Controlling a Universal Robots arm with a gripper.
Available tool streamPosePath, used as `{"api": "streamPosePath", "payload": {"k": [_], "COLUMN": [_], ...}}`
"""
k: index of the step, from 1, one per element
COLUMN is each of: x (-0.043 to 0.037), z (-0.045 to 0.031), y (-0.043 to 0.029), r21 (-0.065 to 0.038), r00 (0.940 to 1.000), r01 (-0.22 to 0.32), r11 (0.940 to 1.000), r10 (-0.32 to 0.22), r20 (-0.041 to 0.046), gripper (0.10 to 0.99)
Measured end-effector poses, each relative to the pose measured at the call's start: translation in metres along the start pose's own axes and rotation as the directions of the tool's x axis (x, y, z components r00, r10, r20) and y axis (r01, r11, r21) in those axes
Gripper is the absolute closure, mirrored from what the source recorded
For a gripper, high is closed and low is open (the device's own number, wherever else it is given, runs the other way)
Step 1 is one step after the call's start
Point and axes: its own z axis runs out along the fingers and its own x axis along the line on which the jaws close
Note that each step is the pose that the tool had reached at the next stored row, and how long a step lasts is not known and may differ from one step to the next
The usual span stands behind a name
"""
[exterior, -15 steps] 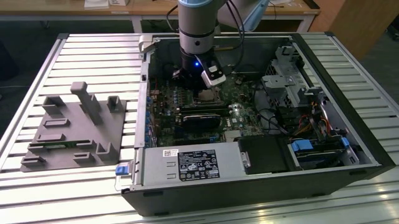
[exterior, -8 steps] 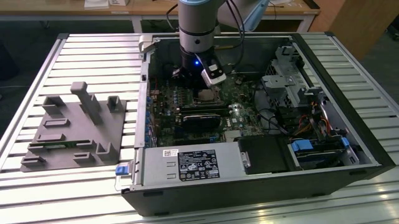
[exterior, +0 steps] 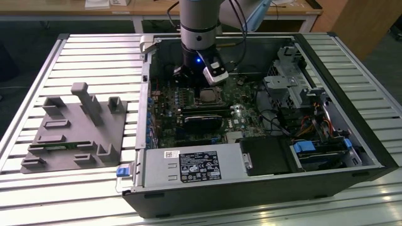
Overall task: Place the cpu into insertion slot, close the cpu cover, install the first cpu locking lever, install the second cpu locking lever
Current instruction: 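Close the cpu cover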
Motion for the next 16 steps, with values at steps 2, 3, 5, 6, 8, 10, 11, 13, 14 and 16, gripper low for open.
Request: {"api": "streamPosePath", "payload": {"k": [2, 3, 5, 6, 8, 10, 11, 13, 14, 16], "x": [-0.0042, -0.0073, -0.0148, -0.019, -0.0262, -0.0305, -0.0308, -0.0309, -0.0309, -0.031], "z": [0.0, 0.0001, 0.0003, 0.0004, 0.0006, 0.0007, 0.0007, 0.0, -0.0011, -0.0051], "y": [0.0003, 0.0006, 0.0012, 0.0015, 0.0021, 0.0024, 0.0024, 0.0025, 0.0025, 0.0026], "r21": [0.0, 0.0, 0.0, 0.0, 0.0, 0.0, 0.0, 0.0, 0.0, 0.0], "r00": [1.0, 1.0, 1.0, 1.0, 1.0, 1.0, 1.0, 1.0, 1.0, 1.0], "r01": [0.0, 0.0, 0.0, 0.0, 0.0, 0.0, 0.0, 0.0, 0.0, 0.0], "r11": [1.0, 1.0, 1.0, 1.0, 1.0, 1.0, 1.0, 1.0, 1.0, 1.0], "r10": [0.0, 0.0, 0.0, 0.0, 0.0, 0.0, 0.0, 0.0, 0.0, 0.0], "r20": [-0.0002, -0.0002, -0.0007, -0.001, -0.0015, -0.0018, -0.0018, -0.0018, -0.0018, -0.0018], "gripper": [0.98, 0.98, 0.98, 0.98, 0.98, 0.98, 0.98, 0.98, 0.98, 0.98]}}
